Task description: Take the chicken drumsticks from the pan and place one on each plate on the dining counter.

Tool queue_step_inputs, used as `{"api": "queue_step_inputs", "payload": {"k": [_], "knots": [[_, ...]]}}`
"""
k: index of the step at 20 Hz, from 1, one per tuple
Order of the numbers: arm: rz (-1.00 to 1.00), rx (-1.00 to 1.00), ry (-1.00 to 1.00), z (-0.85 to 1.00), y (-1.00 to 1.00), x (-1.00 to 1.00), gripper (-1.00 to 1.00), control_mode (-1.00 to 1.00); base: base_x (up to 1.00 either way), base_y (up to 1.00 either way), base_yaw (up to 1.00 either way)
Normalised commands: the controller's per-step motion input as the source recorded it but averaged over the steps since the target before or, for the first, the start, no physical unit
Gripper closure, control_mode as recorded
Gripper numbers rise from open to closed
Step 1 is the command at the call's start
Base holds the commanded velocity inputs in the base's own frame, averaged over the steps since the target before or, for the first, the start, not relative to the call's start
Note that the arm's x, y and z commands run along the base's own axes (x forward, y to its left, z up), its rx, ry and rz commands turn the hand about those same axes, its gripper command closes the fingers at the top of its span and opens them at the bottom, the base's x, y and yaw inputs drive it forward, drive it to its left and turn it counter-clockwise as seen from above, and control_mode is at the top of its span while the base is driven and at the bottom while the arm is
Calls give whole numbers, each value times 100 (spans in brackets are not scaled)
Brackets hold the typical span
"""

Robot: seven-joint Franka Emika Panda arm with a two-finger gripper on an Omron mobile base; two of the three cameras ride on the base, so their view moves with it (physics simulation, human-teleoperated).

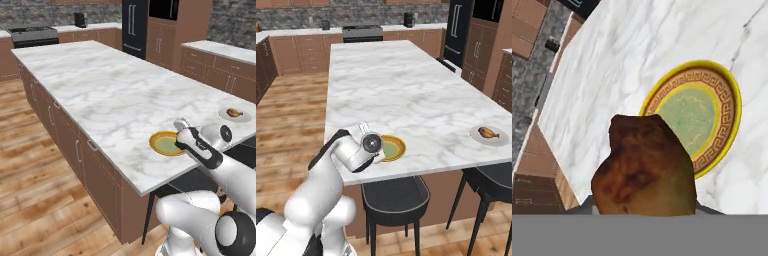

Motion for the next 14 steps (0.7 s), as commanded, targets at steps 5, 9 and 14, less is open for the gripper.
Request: {"api": "queue_step_inputs", "payload": {"k": [5, 9, 14], "knots": [[5, 3, 54, -8, -17, 95, 100, -100, 0, 0, 0], [6, 2, 20, -51, -37, 65, 100, -100, 0, 0, 0], [6, 0, 14, -93, -34, 33, 100, -100, 0, 0, 0]]}}
